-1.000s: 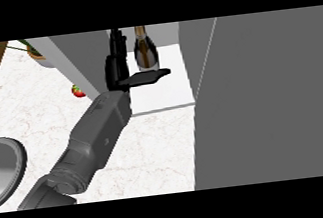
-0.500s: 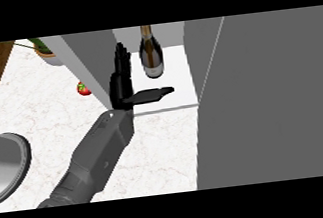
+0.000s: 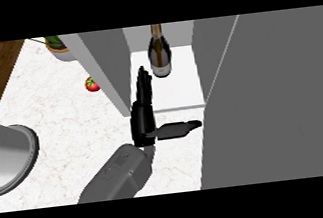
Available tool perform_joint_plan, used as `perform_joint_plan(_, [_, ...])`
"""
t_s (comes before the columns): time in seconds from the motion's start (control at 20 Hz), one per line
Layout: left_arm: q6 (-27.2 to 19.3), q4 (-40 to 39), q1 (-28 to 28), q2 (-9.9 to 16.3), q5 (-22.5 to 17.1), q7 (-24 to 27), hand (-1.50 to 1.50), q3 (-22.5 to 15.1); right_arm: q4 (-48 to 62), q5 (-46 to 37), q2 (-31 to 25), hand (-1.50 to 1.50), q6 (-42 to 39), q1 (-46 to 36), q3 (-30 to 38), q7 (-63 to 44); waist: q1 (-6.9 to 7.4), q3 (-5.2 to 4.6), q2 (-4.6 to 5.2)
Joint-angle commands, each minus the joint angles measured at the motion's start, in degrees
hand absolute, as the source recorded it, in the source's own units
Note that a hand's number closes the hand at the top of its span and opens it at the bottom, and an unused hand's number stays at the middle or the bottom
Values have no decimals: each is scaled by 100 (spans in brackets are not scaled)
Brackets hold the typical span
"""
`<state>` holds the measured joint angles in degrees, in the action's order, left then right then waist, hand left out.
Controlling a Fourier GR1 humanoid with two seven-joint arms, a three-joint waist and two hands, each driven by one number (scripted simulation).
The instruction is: Pick up the wine, place it into the cabinet and close the cabinet
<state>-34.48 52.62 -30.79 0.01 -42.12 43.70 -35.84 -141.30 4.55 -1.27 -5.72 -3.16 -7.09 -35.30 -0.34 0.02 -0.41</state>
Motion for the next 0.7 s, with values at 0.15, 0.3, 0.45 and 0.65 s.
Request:
perform_joint_plan(0.15, [-910,2077,1098,14,579,-421,-150,-703,-373,-32,49,-150,45,238,-107,-9,70,1,10])
perform_joint_plan(0.3, [-1243,2910,1580,350,801,-675,-150,-778,-216,98,-57,-150,-50,152,130,156,70,2,17])
perform_joint_plan(0.45, [-1250,2970,1627,399,1080,-862,-150,-626,-473,338,-188,-150,-39,48,303,-194,35,0,29])
perform_joint_plan(0.65, [-1644,4412,2639,901,1294,-1102,-150,-1180,-368,432,-164,-150,-109,164,407,-14,69,3,18])
